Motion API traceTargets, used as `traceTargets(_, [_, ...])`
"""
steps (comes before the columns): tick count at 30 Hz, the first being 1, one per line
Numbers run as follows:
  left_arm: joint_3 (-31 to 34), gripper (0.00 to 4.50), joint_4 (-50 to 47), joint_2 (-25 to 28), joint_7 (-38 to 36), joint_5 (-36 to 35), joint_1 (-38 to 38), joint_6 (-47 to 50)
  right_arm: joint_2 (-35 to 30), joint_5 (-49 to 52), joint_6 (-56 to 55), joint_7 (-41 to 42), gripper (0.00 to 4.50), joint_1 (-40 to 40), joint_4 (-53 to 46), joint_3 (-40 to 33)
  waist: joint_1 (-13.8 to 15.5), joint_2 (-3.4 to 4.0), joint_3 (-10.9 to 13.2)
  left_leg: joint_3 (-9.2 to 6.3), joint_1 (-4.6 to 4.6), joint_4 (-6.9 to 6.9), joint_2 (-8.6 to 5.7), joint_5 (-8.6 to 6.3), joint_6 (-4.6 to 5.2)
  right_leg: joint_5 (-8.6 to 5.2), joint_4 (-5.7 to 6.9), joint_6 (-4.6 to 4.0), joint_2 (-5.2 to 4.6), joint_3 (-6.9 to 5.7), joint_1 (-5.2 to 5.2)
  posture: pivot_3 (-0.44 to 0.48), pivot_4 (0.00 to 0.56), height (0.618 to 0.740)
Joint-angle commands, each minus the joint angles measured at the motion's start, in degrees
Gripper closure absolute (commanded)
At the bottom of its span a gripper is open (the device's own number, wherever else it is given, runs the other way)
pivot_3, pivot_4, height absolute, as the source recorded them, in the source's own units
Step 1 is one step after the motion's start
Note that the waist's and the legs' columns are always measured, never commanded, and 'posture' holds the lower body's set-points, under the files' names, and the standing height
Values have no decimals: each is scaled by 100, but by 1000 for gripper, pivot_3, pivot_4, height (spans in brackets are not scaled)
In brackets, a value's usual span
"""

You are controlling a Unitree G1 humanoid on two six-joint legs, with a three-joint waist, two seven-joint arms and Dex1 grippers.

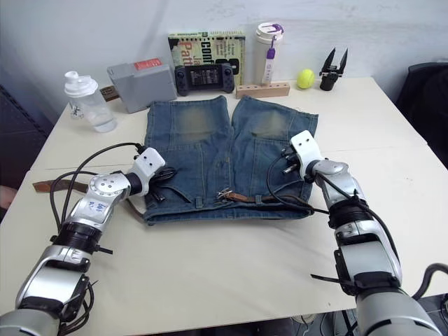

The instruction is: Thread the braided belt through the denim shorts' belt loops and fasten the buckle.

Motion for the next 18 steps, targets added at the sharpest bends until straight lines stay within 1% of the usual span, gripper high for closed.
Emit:
traceTargets(1, [470,3777,-1174,42,158,-280,527,558,-117,312,429,-58,3258,291,-901,-547,-41,20,17,-15,-14,0,1,0,0,0,0,1,0,-2,-10,0,150,731])
traceTargets(2, [615,3512,-1586,57,210,-368,671,719,-112,450,624,-45,2822,397,-1269,-698,-53,24,19,-23,-29,0,0,0,0,0,3,1,0,-3,-27,0,150,731])
traceTargets(3, [749,2942,-1975,66,283,-420,797,897,-104,600,858,-20,2197,501,-1663,-843,-60,32,24,-26,-56,-1,-3,0,0,0,6,1,1,-5,-57,0,150,731])
traceTargets(4, [902,2639,-2392,64,360,-504,911,1109,-113,768,1092,16,1864,612,-2119,-984,-62,39,36,-27,-92,6,-8,1,-1,0,12,1,2,-7,-90,0,150,731])
traceTargets(5, [1068,2125,-2760,49,442,-604,988,1327,-125,923,1338,35,1306,696,-2524,-1111,-63,46,51,-28,-111,9,-12,1,-1,0,14,1,4,-10,-105,0,150,731])
traceTargets(6, [1185,1676,-3040,39,501,-680,1052,1506,-136,1028,1533,37,825,773,-2840,-1199,-62,48,70,-29,-117,8,-10,2,-2,0,15,0,6,-12,-111,0,150,731])
traceTargets(7, [1443,1263,-3477,10,618,-846,1117,1757,-175,1278,1843,121,357,886,-3368,-1327,-58,48,78,-30,-125,8,-9,2,-2,0,13,1,7,-12,-115,0,150,731])
traceTargets(8, [1649,1207,-3805,-8,719,-970,1163,1977,-190,1491,2118,175,19,972,-3780,-1440,-57,46,84,-30,-131,10,-8,2,-3,0,14,0,8,-12,-119,0,150,731])
traceTargets(10, [2112,1207,-4390,-20,914,-1216,1262,2421,-222,2006,2636,390,19,1177,-4621,-1590,-51,47,85,-30,-137,12,-7,2,-3,0,13,0,7,-10,-124,0,150,731])
traceTargets(12, [2568,1207,-4726,-96,1139,-1472,1354,2936,-209,2404,2891,565,19,1386,-5228,-1642,-46,46,84,-29,-134,11,-6,2,-3,0,11,0,7,-7,-124,0,150,731])
traceTargets(14, [3159,1207,-4927,-280,1477,-1747,1503,3575,-226,2870,3004,918,19,1754,-5885,-1584,-39,46,84,-29,-125,9,-7,2,-3,0,11,0,8,-7,-116,0,150,731])
traceTargets(16, [3632,1207,-4998,-422,1802,-1851,1652,4019,-221,3084,3027,1048,19,2059,-6256,-1500,-39,43,86,-29,-113,6,-7,2,-3,0,7,0,10,-6,-107,0,150,731])
traceTargets(18, [4016,1207,-4931,-511,2154,-1847,1681,4381,-172,3061,2825,1098,19,2255,-6456,-1249,-39,27,95,-26,-110,5,-10,2,-3,0,3,1,10,-5,-102,0,150,731])
